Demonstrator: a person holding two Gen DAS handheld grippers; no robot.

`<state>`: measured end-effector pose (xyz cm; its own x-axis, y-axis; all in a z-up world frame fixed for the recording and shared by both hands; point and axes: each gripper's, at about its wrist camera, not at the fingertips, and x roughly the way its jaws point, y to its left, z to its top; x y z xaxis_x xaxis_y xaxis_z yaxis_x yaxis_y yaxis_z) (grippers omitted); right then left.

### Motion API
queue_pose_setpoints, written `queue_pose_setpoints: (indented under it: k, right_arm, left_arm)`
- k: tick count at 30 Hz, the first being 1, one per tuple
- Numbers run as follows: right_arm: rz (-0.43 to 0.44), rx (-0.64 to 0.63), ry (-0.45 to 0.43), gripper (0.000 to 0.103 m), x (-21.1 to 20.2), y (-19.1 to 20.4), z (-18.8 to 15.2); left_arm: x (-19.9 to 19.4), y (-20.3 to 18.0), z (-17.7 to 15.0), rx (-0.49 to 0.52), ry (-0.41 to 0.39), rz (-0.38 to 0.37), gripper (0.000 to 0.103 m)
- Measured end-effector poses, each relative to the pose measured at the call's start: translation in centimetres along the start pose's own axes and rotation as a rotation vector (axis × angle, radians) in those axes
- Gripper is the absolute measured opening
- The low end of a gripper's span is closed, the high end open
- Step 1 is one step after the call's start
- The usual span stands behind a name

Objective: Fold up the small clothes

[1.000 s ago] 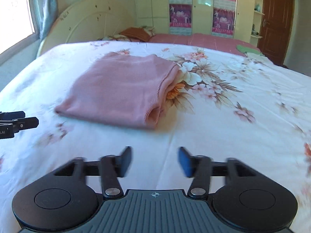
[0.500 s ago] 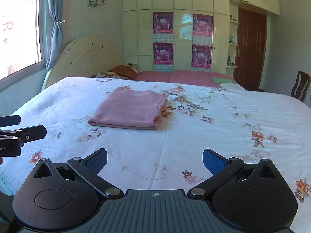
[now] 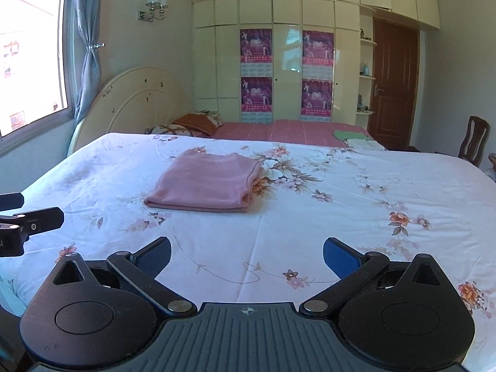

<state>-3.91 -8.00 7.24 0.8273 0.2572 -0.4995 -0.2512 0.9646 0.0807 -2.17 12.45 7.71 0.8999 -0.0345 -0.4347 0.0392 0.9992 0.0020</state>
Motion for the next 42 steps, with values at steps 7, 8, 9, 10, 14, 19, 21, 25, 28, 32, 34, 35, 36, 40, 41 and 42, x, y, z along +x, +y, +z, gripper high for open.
queue_pose_setpoints:
  k: [7,8,9,10,14,19,21,25,28,32,34,35,36,40,41,42]
  right_arm:
    - [0.005,0.000,-0.018,0.103,-0.7,-0.2,0.4]
    - [0.005,0.000,-0.020,0.103,-0.8,-0.1,0.4]
    - [0.005,0.000,-0.023,0.103,-0.9,-0.1,0.5]
    - [0.005,0.000,-0.023,0.103,-0.9,-0.1,0.6]
    - [0.007,0.005,-0.031,0.103,-1.2,0.0,0.7]
    - [0.007,0.000,-0.031,0.103,-1.3,0.0,0.8]
    - [0.007,-0.003,-0.032,0.103,-1.4,0.1,0.8]
    - [0.007,-0.008,-0.033,0.103,-1.5,0.3,0.9]
    - [0.007,-0.009,-0.034,0.103,-1.6,0.4,0.9]
    - [0.008,-0.002,-0.032,0.103,-1.4,0.2,1.0]
    - [0.012,-0.002,-0.037,0.103,-1.5,0.2,1.0]
    - [0.012,-0.005,-0.040,0.103,-1.6,0.3,1.0]
    - [0.012,-0.007,-0.041,0.103,-1.6,0.4,1.0]
    - [0.011,-0.006,-0.042,0.103,-1.7,0.3,0.9]
    - [0.010,-0.005,-0.042,0.103,-1.7,0.3,0.9]
    - [0.010,-0.005,-0.042,0.103,-1.7,0.2,0.9]
  left_arm:
    - [-0.2,-0.1,0.1,0.010,-0.002,0.003,0.103]
    - [-0.3,-0.1,0.1,0.010,-0.004,0.003,0.103]
    - [-0.3,-0.1,0.1,0.011,-0.004,0.002,0.103]
    - [-0.3,-0.1,0.1,0.010,-0.004,0.004,0.103]
    - [-0.4,-0.1,0.1,0.013,-0.004,0.002,0.103]
    - [-0.5,0.2,0.0,0.011,-0.006,0.004,0.103]
    - [-0.6,0.2,0.0,0.009,-0.008,0.004,0.103]
    - [-0.7,0.3,-0.1,0.007,-0.008,0.006,0.103]
    - [-0.8,0.4,-0.1,0.005,-0.007,0.008,0.103]
    - [-0.8,0.4,0.1,0.013,-0.010,0.009,0.103]
    - [-0.9,0.4,0.2,0.013,-0.016,0.009,0.103]
    - [-0.9,0.4,0.2,0.013,-0.017,0.009,0.103]
    - [-0.9,0.4,0.2,0.013,-0.017,0.010,0.103]
    - [-0.9,0.4,0.2,0.015,-0.016,0.010,0.103]
    - [-0.9,0.4,0.2,0.015,-0.016,0.010,0.103]
    - [-0.9,0.4,0.2,0.015,-0.015,0.011,0.103]
